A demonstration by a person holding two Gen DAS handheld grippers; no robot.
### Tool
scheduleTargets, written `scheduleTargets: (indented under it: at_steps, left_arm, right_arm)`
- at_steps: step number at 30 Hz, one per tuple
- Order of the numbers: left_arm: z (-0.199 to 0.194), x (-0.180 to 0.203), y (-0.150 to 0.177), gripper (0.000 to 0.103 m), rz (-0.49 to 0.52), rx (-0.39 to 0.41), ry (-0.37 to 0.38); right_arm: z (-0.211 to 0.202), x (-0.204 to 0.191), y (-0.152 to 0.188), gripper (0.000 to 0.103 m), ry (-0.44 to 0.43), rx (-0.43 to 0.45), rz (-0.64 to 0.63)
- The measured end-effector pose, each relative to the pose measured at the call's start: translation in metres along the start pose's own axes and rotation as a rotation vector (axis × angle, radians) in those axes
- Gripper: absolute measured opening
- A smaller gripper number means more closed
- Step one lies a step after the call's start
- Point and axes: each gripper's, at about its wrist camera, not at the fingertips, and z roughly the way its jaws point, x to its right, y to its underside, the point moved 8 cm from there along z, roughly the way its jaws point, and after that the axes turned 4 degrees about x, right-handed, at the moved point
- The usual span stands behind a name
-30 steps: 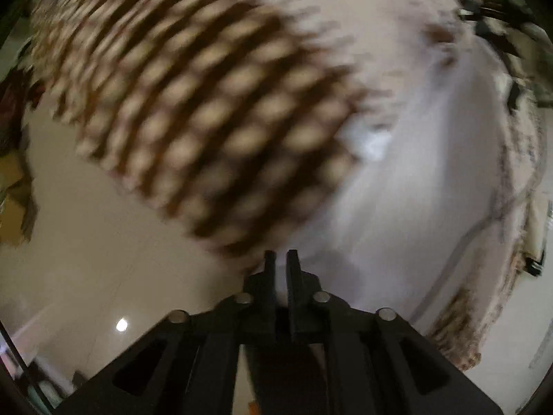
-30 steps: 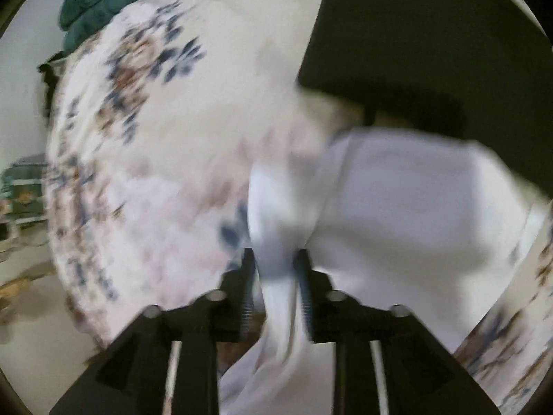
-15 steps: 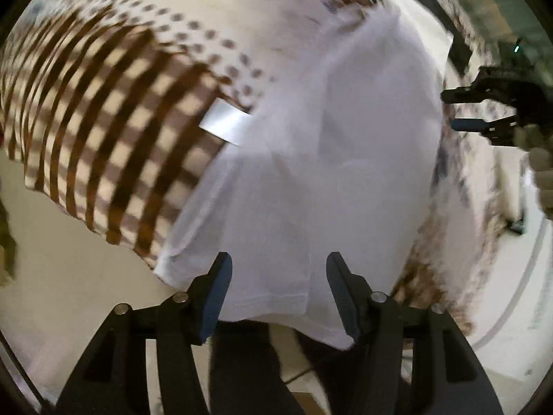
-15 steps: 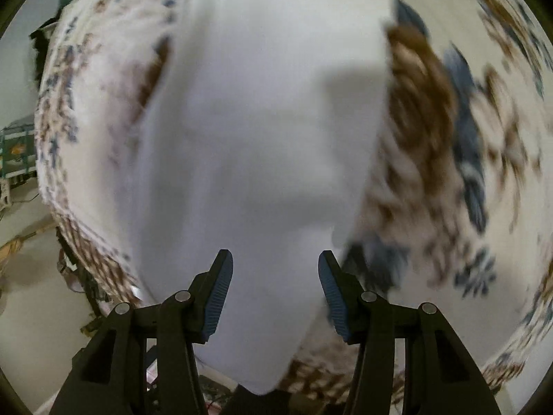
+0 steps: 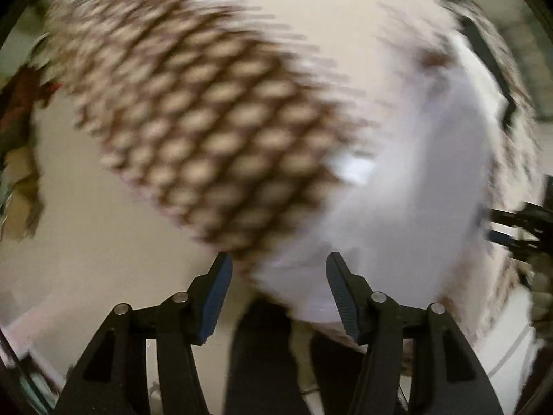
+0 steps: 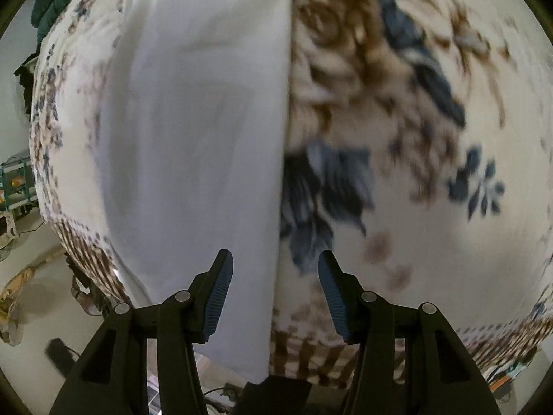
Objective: Fold small clothes
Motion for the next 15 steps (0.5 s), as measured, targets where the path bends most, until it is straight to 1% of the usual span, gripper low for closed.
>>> scheduleTargets:
  at_steps: [1, 3, 6, 8, 9, 10, 11, 12, 14, 15]
  left_arm:
    - [0.005, 0.021, 0.001, 0.054, 0.024, -0.001, 0.025]
    - [0.020, 0.056, 0.003, 0.054, 0.075, -0.001, 0.020]
    - [0.046, 0.073, 0.005, 0.054, 0.160, 0.007, -0.080]
    - [0.054, 0.052, 0.005, 0.054, 0.173, -0.012, -0.151]
    - [0.050, 0.034, 0.003, 0.054, 0.153, -0.003, -0.169]
    - [0.047, 0.025, 0.001, 0.054, 0.139, 0.003, -0.189]
    - [0.040, 0.004, -0.004, 0.054, 0.120, 0.010, -0.229]
    - [0.030, -0.026, -0.011, 0.053, 0.093, 0.022, -0.283]
    - [0.017, -0.066, -0.021, 0.052, 0.037, 0.032, -0.315]
    - [0.013, -0.083, -0.025, 0.052, -0.001, 0.028, -0.314]
  right_arm:
    - [0.004, 0.004, 0.005, 0.054, 0.005, -0.007, 0.009]
    - [0.010, 0.014, 0.018, 0.054, 0.011, -0.023, 0.030]
    - [0.014, 0.026, 0.029, 0.054, 0.027, -0.023, 0.046]
    - [0.013, 0.036, 0.033, 0.054, 0.038, -0.018, 0.054]
    - [0.012, 0.041, 0.036, 0.054, 0.037, -0.018, 0.064]
    - [0.011, 0.046, 0.039, 0.054, 0.030, -0.020, 0.076]
    - [0.009, 0.051, 0.039, 0.054, 0.024, -0.021, 0.085]
    - [0.008, 0.056, 0.042, 0.054, 0.018, -0.023, 0.096]
    - [0.008, 0.063, 0.048, 0.054, 0.004, -0.034, 0.109]
    - [0.006, 0.068, 0.052, 0.054, -0.015, -0.047, 0.109]
